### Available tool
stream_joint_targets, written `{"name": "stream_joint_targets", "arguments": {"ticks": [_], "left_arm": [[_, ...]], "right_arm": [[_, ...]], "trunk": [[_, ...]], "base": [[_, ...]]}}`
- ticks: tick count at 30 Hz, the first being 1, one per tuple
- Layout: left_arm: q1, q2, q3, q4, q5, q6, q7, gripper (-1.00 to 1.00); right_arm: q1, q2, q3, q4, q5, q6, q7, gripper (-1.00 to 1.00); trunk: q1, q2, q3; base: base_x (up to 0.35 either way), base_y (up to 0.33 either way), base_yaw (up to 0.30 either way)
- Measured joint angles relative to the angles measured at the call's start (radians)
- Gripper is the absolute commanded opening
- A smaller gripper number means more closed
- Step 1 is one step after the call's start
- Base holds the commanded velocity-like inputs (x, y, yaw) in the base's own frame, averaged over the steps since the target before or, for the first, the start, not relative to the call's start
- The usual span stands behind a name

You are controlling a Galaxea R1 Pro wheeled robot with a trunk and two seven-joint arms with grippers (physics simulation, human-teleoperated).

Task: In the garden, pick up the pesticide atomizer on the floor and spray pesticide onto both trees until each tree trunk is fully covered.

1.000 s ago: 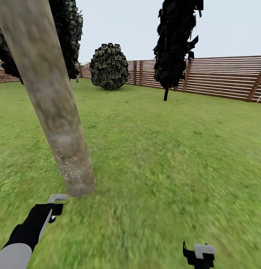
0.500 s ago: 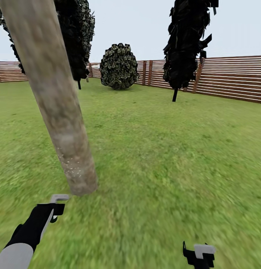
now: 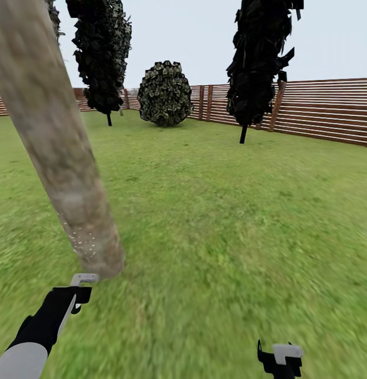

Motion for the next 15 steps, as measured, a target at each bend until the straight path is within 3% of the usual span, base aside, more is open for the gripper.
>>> {"name": "stream_joint_targets", "arguments": {"ticks": [7,15], "left_arm": [[0.0,0.0,0.0,0.0,0.0,0.0,0.001,-1.0],[0.0,0.0,0.0,0.0,0.0,0.0,0.004,-1.0]], "right_arm": [[0.0,0.001,0.0,0.0,0.0,0.0,0.0,1.0],[0.0,0.002,0.0,0.0,0.001,0.0,0.0,1.0]], "trunk": [[0.0,0.0,0.0],[0.0,0.0,0.0]], "base": [[0.091,-0.263,0.016],[0.015,-0.269,0.257]]}}
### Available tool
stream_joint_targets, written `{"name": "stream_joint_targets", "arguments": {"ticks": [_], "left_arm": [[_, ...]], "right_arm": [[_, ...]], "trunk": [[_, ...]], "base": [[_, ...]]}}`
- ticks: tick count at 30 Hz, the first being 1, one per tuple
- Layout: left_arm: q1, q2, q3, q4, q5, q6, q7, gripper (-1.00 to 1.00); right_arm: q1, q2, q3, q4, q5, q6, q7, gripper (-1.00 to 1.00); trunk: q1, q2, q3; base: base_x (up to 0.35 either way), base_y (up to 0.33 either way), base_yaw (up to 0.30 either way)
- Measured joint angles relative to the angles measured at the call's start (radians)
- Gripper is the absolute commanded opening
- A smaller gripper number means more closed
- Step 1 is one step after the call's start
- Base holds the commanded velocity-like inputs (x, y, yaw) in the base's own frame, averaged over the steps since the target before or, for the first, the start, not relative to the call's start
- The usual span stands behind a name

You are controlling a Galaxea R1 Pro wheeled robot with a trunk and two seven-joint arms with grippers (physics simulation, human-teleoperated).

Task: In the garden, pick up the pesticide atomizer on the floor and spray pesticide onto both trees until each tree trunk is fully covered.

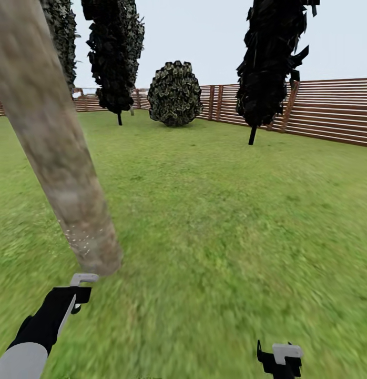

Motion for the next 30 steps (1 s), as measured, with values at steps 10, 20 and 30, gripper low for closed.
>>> {"name": "stream_joint_targets", "arguments": {"ticks": [10,20,30], "left_arm": [[0.0,0.0,0.003,0.006,0.01,0.001,0.055,-1.0],[0.0,-0.001,0.005,0.006,0.014,0.002,0.054,-1.0],[0.0,-0.001,0.004,0.006,0.013,0.002,0.053,-1.0]], "right_arm": [[0.0,0.0,0.0,0.0,0.0,0.0,0.0,1.0],[0.0,0.0,0.0,0.0,0.0,0.0,0.0,1.0],[0.0,0.0,0.0,0.0,0.0,0.0,0.0,1.0]], "trunk": [[0.0,0.0,0.0],[0.0,0.0,0.0],[0.0,0.0,0.0]], "base": [[0.052,-0.269,0.278],[0.214,-0.215,0.191],[0.202,-0.214,0.003]]}}
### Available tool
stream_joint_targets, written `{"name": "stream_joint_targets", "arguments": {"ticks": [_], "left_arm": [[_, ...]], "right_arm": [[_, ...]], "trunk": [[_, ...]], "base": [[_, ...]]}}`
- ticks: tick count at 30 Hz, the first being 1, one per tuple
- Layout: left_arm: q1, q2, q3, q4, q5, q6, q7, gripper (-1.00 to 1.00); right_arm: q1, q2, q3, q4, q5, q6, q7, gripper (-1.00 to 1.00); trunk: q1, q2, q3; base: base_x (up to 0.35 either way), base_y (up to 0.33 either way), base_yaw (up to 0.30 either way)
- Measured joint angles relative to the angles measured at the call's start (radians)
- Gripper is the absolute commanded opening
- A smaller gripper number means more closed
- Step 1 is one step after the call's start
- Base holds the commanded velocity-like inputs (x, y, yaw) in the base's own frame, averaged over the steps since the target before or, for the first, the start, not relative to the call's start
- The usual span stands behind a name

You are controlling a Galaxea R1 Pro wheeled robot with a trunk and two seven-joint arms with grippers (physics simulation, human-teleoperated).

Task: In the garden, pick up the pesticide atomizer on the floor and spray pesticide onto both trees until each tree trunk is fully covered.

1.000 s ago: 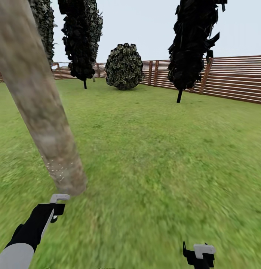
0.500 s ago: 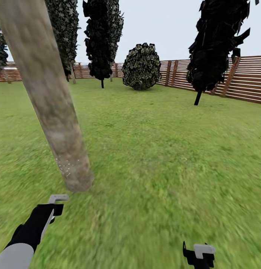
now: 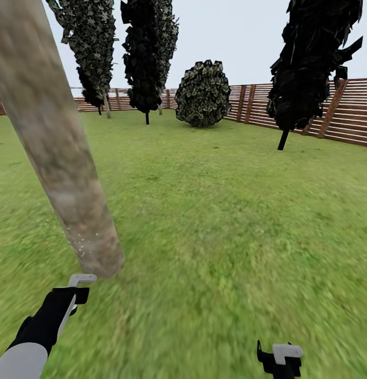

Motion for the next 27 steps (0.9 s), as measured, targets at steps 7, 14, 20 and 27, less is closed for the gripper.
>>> {"name": "stream_joint_targets", "arguments": {"ticks": [7,14,20,27], "left_arm": [[0.0,0.001,0.0,-0.001,0.0,0.0,0.001,-1.0],[0.0,0.001,0.002,-0.002,0.0,0.0,0.001,-1.0],[0.0,0.001,0.004,-0.003,0.0,0.0,0.001,-1.0],[0.0,0.001,0.006,-0.003,0.0,0.0,0.001,-1.0]], "right_arm": [[0.0,0.0,0.0,0.0,0.0,0.0,0.0,1.0],[0.0,0.0,0.0,0.0,0.0,0.0,0.0,1.0],[0.0,0.0,0.0,0.0,0.0,0.0,0.0,1.0],[0.0,0.0,0.0,0.0,0.0,0.0,0.0,1.0]], "trunk": [[0.0,0.0,0.0],[0.0,0.0,0.0],[0.0,0.0,0.0],[0.0,0.0,0.0]], "base": [[0.139,-0.245,0.025],[0.109,-0.259,0.25],[0.103,-0.261,0.277],[0.102,-0.261,0.136]]}}
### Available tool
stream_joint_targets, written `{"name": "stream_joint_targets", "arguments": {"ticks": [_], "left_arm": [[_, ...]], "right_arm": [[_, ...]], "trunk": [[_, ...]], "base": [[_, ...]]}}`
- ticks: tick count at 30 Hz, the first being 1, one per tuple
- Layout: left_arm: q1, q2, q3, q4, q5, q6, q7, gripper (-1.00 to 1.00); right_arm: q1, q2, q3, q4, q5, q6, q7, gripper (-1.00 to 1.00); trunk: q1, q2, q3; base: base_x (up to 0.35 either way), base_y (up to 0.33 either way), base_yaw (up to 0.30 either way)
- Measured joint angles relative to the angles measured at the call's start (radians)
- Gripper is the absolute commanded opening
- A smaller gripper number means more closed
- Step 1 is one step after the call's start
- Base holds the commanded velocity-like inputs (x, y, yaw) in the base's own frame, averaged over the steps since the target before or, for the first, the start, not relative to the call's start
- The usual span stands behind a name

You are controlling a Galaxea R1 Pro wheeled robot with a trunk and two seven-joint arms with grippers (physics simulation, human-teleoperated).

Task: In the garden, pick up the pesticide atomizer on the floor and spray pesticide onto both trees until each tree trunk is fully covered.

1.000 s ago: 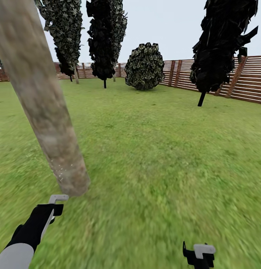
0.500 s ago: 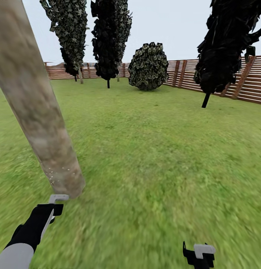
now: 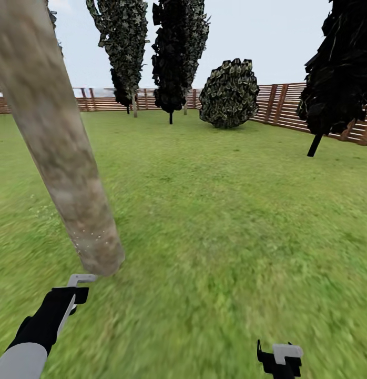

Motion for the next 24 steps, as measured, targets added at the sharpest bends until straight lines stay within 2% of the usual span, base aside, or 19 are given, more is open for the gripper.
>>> {"name": "stream_joint_targets", "arguments": {"ticks": [12,24], "left_arm": [[0.0,0.0,0.0,0.0,0.0,0.0,0.0,-1.0],[0.0,0.003,0.003,-0.002,-0.002,0.0,0.0,-1.0]], "right_arm": [[0.0,0.0,0.0,0.0,0.0,-0.001,0.0,1.0],[0.0,0.0,0.0,0.0,0.0,-0.001,0.0,1.0]], "trunk": [[0.0,0.0,0.0],[0.0,0.0,0.0]], "base": [[0.101,-0.261,0.006],[0.102,-0.261,0.265]]}}
